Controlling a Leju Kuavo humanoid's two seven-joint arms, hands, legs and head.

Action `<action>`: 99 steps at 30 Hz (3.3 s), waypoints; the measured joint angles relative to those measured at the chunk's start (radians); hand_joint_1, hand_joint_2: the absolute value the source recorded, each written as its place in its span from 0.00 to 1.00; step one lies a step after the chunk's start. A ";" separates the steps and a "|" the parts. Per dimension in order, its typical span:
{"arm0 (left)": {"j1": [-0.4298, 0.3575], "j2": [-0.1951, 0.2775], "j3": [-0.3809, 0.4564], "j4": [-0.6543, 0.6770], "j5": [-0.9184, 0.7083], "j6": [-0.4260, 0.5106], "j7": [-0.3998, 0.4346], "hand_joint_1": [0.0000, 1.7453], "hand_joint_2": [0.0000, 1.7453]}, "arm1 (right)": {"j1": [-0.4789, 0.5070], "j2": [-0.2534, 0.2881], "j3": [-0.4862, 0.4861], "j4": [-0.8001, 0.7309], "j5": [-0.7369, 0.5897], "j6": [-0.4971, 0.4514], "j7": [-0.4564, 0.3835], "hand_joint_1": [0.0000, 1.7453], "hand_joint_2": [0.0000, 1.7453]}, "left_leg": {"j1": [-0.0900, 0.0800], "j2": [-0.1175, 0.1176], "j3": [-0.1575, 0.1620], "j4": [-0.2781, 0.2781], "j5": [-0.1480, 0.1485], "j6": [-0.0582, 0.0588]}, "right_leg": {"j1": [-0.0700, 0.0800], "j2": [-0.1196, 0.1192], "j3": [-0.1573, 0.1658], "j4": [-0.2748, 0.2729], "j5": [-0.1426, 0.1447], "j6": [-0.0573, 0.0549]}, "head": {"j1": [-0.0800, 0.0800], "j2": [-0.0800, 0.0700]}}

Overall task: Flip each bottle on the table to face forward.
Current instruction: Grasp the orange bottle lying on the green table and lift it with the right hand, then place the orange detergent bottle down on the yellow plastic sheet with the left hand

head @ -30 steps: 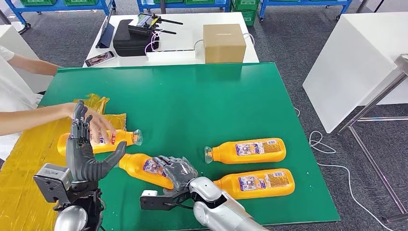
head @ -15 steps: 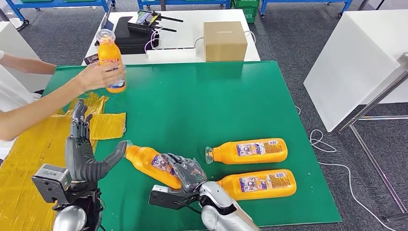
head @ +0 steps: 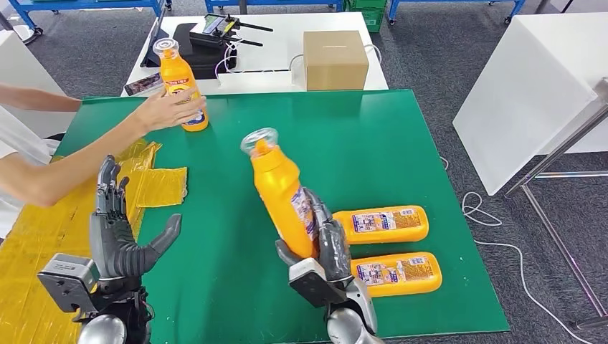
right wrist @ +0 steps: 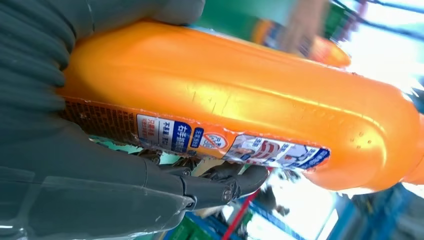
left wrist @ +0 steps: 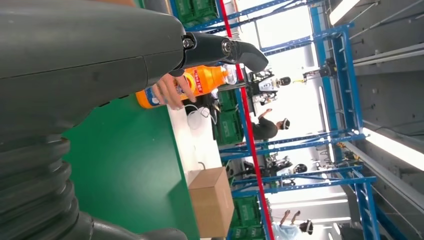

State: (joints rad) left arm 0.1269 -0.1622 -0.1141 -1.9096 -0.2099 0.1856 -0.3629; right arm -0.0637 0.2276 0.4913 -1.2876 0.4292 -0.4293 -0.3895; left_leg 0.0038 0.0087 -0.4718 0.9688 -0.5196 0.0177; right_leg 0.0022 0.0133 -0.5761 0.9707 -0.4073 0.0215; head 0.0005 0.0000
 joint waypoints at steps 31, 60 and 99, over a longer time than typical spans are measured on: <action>-0.118 0.185 -0.216 0.151 0.381 -0.482 0.122 0.00 1.00 | 0.040 -0.020 -0.050 -0.175 -0.138 0.016 -0.200 1.00 1.00 | 0.000 0.000 -0.001 0.000 0.000 0.000 | 0.000 0.000 0.000 0.000 0.000 0.000 | 0.000 0.000; -0.165 0.197 -0.251 0.196 0.466 -0.521 0.117 0.00 1.00 | -0.050 -0.021 0.136 -0.001 0.177 -0.090 -0.187 1.00 1.00 | 0.000 0.000 -0.001 0.000 0.000 0.000 | 0.000 0.000 -0.001 0.000 0.000 0.000 | 0.000 0.000; -0.161 0.183 -0.243 0.235 0.569 -0.532 0.100 1.00 1.00 | -0.144 -0.023 0.263 0.207 0.232 -0.136 -0.158 1.00 1.00 | 0.000 0.000 -0.001 0.000 0.000 0.000 | 0.000 0.000 -0.002 0.001 0.000 0.000 | 0.000 0.000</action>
State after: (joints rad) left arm -0.0342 0.0204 -0.3572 -1.6747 0.3594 -0.3469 -0.2630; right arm -0.2075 0.2042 0.7546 -1.0808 0.6617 -0.5656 -0.5478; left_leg 0.0039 0.0088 -0.4728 0.9689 -0.5194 0.0174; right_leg 0.0024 0.0133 -0.5777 0.9713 -0.4072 0.0215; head 0.0004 0.0000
